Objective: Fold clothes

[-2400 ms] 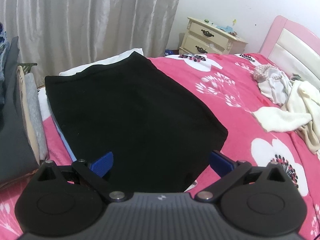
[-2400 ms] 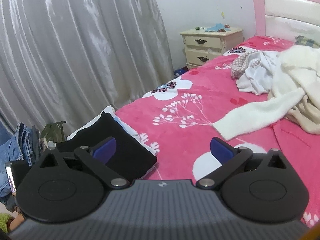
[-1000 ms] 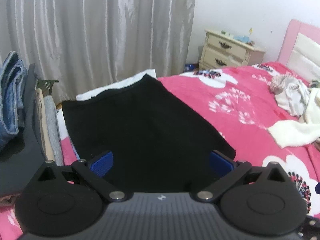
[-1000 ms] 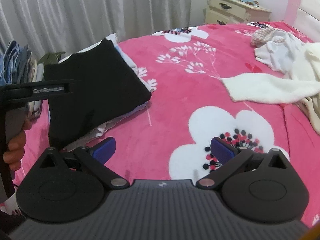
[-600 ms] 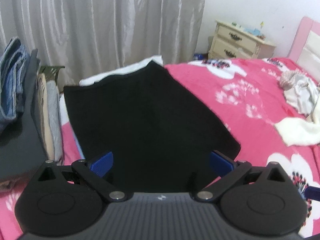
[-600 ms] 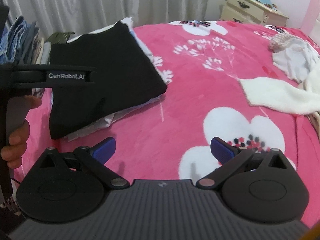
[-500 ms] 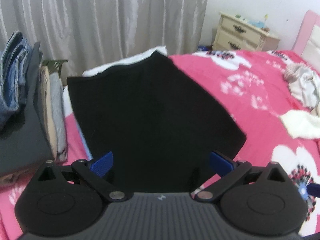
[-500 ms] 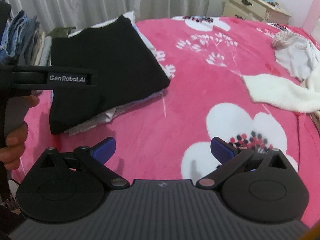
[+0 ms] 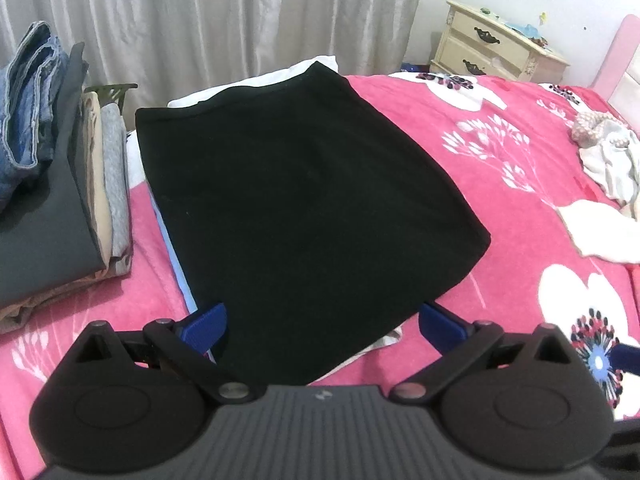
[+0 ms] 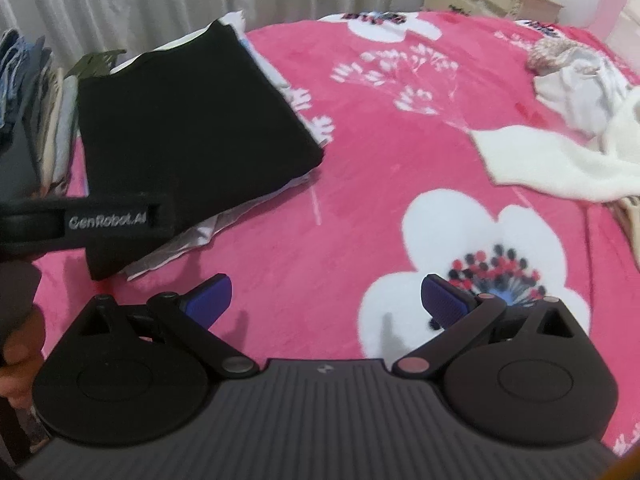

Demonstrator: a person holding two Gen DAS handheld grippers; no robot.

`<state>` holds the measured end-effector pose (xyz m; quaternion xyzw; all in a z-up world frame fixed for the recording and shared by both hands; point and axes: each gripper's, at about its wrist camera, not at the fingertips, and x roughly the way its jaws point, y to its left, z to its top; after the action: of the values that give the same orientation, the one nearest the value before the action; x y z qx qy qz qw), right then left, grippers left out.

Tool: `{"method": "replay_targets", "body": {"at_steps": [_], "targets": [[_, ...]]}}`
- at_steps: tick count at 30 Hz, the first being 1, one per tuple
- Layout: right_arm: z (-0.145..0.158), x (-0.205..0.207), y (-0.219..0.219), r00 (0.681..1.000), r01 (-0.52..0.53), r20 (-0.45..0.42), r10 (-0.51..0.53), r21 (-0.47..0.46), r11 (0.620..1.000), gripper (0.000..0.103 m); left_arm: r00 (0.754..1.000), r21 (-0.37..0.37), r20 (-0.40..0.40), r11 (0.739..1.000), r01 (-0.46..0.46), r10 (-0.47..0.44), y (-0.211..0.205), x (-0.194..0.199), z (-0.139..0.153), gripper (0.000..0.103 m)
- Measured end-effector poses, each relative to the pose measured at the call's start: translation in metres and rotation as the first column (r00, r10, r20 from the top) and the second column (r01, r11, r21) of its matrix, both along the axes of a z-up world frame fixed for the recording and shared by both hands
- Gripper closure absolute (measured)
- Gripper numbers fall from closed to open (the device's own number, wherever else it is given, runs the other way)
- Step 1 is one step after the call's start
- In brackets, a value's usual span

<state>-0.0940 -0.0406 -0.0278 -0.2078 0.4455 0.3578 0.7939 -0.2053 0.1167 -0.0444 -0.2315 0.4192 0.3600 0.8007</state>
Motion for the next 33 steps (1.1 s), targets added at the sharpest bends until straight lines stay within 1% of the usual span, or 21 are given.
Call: {"method": "replay_targets", "body": {"at_steps": [5, 15, 33], "targets": [[0.006, 0.004, -0.001, 1.000, 0.025, 0.011, -0.026, 0.018, 1.000, 0.002, 1.000, 0.004, 0.001, 1.000, -0.008, 0.008, 0.001, -0.001, 0.001, 0.000], [0.008, 0.004, 0.006, 1.000, 0.008, 0.027, -0.009, 0.021, 1.000, 0.002, 1.000, -0.002, -0.013, 1.000, -0.003, 0.003, 0.002, 0.001, -0.002, 0.000], [0.009, -0.003, 0.011, 0.999, -0.015, 0.046, 0.015, 0.008, 1.000, 0.002, 1.000, -0.007, -0.008, 1.000, -0.002, 0.002, 0.002, 0.000, -0.002, 0.000]]}}
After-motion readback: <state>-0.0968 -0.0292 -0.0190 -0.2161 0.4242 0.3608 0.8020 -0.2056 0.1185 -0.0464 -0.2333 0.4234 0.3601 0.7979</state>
